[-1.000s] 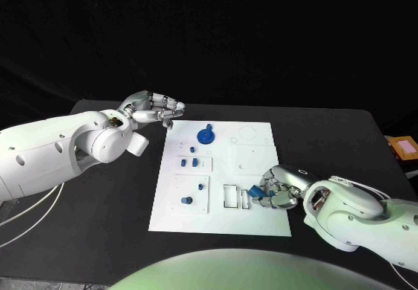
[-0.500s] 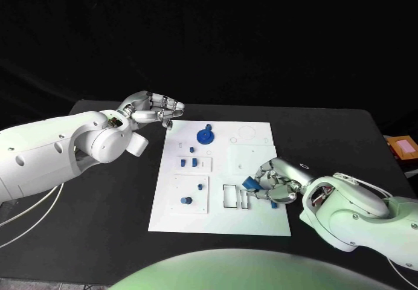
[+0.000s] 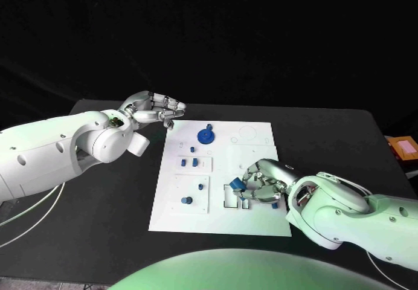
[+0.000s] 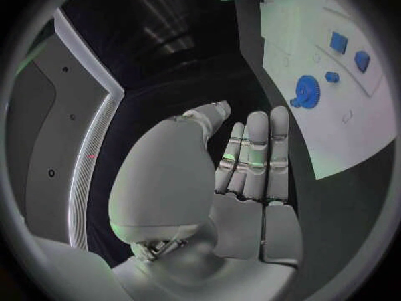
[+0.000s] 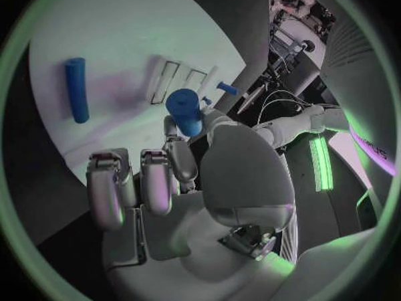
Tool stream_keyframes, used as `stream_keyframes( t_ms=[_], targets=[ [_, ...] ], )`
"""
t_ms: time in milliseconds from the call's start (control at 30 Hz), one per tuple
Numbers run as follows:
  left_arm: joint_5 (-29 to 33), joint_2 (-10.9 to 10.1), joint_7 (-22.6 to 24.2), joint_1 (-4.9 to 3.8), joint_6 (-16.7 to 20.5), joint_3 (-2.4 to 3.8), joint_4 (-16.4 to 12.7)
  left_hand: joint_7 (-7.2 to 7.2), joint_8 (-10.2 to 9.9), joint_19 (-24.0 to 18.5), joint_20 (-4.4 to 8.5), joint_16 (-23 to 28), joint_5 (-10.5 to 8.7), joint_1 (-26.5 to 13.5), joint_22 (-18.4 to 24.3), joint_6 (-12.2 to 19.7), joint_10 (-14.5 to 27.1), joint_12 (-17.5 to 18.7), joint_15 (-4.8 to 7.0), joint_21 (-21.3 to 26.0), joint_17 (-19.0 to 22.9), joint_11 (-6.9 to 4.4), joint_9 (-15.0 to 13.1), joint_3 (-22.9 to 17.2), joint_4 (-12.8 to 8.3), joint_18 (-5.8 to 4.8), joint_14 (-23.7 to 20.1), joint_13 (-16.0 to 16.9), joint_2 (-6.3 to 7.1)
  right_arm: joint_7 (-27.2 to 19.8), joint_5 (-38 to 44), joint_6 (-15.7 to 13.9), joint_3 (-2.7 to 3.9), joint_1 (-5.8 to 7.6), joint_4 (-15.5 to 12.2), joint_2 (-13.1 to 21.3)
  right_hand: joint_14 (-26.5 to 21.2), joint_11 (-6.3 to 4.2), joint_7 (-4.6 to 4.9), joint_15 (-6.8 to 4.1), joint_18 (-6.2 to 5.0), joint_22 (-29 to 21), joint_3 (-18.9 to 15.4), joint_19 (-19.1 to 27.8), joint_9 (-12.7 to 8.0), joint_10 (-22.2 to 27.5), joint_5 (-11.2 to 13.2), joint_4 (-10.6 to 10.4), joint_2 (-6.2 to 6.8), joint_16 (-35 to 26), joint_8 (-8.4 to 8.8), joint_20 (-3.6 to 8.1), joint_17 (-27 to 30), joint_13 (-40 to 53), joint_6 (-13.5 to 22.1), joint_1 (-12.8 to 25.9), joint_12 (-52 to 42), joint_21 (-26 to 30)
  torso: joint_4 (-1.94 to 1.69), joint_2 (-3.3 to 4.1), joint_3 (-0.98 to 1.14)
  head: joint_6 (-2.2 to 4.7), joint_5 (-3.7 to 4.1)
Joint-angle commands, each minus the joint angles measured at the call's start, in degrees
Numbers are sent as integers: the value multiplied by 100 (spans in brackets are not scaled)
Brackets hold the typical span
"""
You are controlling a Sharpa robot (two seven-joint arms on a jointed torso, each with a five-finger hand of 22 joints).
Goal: Assemble the parts on the task board
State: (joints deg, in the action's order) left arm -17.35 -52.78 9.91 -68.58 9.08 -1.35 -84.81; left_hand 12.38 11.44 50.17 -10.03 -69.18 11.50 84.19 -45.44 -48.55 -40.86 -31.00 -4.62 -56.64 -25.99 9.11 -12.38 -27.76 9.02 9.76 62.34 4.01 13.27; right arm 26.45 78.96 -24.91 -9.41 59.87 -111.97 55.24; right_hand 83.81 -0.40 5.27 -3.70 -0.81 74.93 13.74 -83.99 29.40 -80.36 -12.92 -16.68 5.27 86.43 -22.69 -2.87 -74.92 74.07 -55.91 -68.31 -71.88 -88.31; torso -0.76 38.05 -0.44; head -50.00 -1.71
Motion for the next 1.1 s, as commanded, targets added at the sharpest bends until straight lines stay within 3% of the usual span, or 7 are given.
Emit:
stream_keyframes(
  t_ms=[33, 500, 733, 800, 867, 1000, 1100],
  targets=[
    [32, 14, 22, -6, -112, 4, -13, 4, 13, -26, -18, -17, 21, 18, -4, -27, 45, -36, -8, 24, 5, 13, 5, -23, -3, 81, -28, -7, 24, 7, -238, 335, -1, -33, 56, -72, 475, 1, -146, -26, 48, 1464, -45, -540, 253, -54, 73, -7, 36, 27, -236, 49, -753, 35, -198, 227, -38, -22, 1, 4, -2, 0, -13],
    [32, 3, -3, -6, -138, 4, -24, 6, 10, -30, -18, -21, 21, 17, -4, -23, 59, -43, -9, 26, 14, 14, 9, -30, 0, 81, -34, -7, 24, 135, -284, 538, -1, -84, 239, -296, 475, -12, -162, -36, 48, 1463, -79, -539, 289, -104, 41, -9, 33, 28, -291, 56, -755, 126, -221, 385, -121, -21, 5, -3, -1, 0, -22],
    [32, -2, -10, -6, -144, 4, -27, 6, 10, -30, -18, -21, 21, 17, -4, -23, 59, -43, -9, 26, 14, 14, 9, -30, 0, 81, -34, -7, 24, 235, -229, 474, -1, -89, 338, -367, 469, -21, -174, -46, 42, 1455, -269, -528, 343, -97, -201, -13, 71, 17, -357, 67, -733, 140, -194, 742, -89, 5, 3, 1, 1, 0, -16],
    [32, -4, -12, -6, -143, 4, -28, 7, 10, -31, -18, -22, 22, 16, -4, -23, 62, -45, -10, 26, 16, 15, 10, -33, 2, 81, -35, -7, 21, 252, -197, 455, -1, -90, 353, -384, 470, -26, -180, -48, 43, 1457, -380, -530, 363, -100, 34, -8, 66, 18, -383, 70, -735, 151, -192, 904, -87, -1, 0, 2, 2, 0, -15],
    [32, -7, -13, -6, -141, 4, -29, 7, 10, -31, -18, -22, 22, 16, -4, -23, 62, -45, -10, 26, 16, 15, 10, -33, 2, 81, -35, -7, 21, 257, -167, 444, -1, -90, 358, -396, 465, -29, -184, -53, 39, 1452, -619, -522, 404, -99, 616, -18, 16, 8, -434, 74, -715, 164, -171, 1163, -67, 17, -1, 3, 2, 0, -11],
    [32, -17, -16, -6, -138, 4, -32, 7, 10, -31, -18, -22, 22, 16, -4, -23, 62, -45, -10, 26, 16, 15, 10, -33, 2, 81, -35, -7, 21, 237, -94, 432, -1, -91, 335, -402, 463, -28, -183, -51, 34, 1445, -937, -512, 439, -99, 926, -22, -21, 0, -480, 72, -703, 178, -145, 1432, -47, 40, 2, 2, 2, 0, -25],
    [32, -23, -17, -6, -137, 4, -33, 7, 10, -31, -18, -22, 22, 16, -4, -23, 62, -45, -10, 26, 16, 15, 10, -33, 2, 81, -35, -7, 21, 224, -41, 429, 0, -91, 302, -391, 462, -26, -182, -50, 32, 1442, -1193, -509, 457, -97, 989, -23, -50, -3, -505, 71, -700, 184, -126, 1575, -29, 48, 6, 0, 3, 0, -23]
  ],
)
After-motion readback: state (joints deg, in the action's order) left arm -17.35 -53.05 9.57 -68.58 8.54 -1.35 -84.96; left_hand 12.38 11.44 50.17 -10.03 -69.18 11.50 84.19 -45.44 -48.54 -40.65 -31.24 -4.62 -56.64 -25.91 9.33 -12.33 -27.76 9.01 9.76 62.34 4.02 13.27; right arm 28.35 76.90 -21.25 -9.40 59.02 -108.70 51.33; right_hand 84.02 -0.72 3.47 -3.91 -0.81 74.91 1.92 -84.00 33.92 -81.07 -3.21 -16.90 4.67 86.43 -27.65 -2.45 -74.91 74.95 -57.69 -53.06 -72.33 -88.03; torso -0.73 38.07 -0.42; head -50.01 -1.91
